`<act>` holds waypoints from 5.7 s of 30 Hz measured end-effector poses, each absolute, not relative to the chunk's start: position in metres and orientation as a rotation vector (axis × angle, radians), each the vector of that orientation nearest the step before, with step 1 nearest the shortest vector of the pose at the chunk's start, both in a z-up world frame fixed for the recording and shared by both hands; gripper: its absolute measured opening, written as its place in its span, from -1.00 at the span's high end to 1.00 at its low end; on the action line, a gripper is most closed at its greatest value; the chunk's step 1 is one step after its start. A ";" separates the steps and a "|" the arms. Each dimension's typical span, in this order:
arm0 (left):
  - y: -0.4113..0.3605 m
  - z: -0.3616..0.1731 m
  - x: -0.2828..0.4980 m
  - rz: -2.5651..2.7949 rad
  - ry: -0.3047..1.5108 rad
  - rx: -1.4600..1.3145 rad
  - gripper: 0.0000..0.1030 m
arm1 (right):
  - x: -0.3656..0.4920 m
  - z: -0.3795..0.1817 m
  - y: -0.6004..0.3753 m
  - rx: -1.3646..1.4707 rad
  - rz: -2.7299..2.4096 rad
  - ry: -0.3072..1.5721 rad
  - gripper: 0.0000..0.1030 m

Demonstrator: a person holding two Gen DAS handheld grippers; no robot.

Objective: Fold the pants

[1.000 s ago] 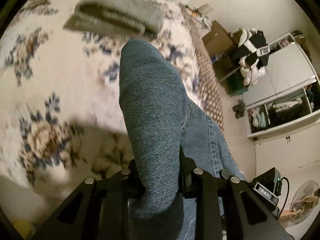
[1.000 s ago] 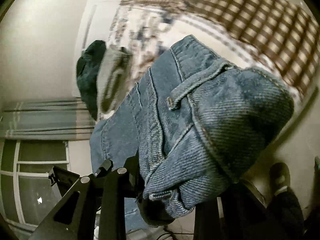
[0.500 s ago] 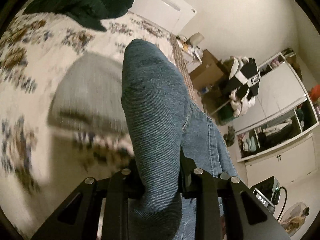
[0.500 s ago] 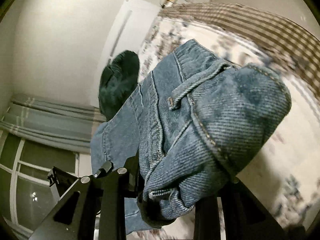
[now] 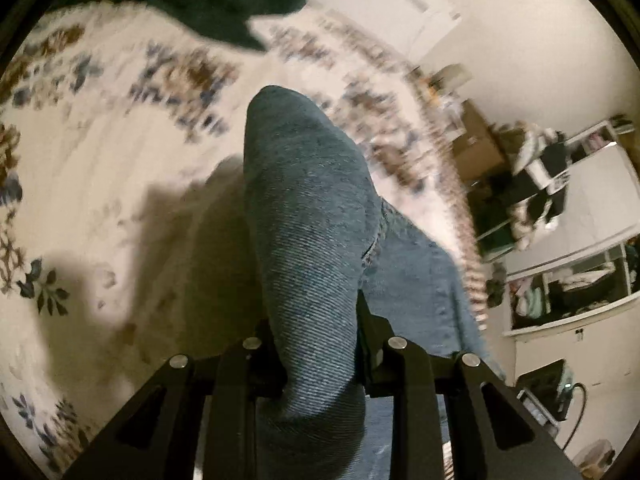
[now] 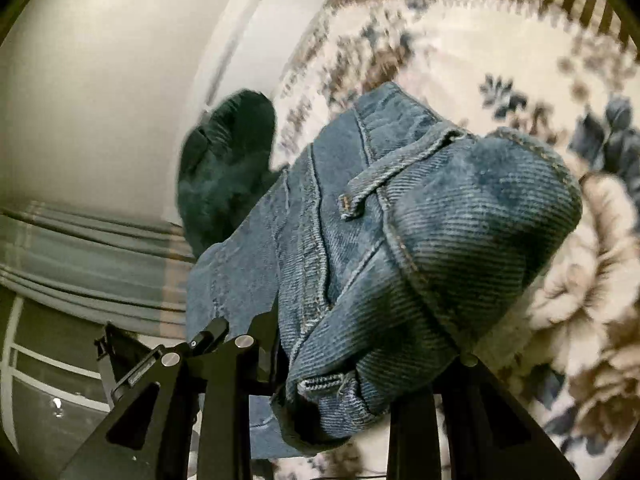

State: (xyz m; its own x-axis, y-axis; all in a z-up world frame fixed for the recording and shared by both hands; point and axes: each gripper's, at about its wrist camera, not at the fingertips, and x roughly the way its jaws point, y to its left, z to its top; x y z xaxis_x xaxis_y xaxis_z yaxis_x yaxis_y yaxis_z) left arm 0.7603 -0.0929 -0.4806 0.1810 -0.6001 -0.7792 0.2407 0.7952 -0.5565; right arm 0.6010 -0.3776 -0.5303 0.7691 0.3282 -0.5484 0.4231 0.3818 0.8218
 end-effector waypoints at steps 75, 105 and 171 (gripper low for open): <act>-0.049 -0.086 0.292 -0.096 0.695 0.067 -0.78 | 0.183 -0.026 -0.233 0.141 -0.247 0.630 -0.97; -0.039 -0.065 0.245 -0.149 0.681 0.065 -0.95 | 0.125 0.018 -0.216 0.119 -0.284 0.621 -1.00; -0.023 -0.063 0.242 -0.122 0.700 0.071 -0.95 | 0.118 0.009 -0.191 0.113 -0.241 0.653 -1.00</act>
State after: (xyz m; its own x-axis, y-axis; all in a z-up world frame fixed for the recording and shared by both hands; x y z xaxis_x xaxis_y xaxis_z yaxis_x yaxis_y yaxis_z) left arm 0.2417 -0.0234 -0.0634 0.7579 -0.0885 -0.6463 0.1361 0.9904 0.0240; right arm 0.1182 -0.1911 0.0095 0.7678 -0.1867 -0.6129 0.2571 0.9660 0.0279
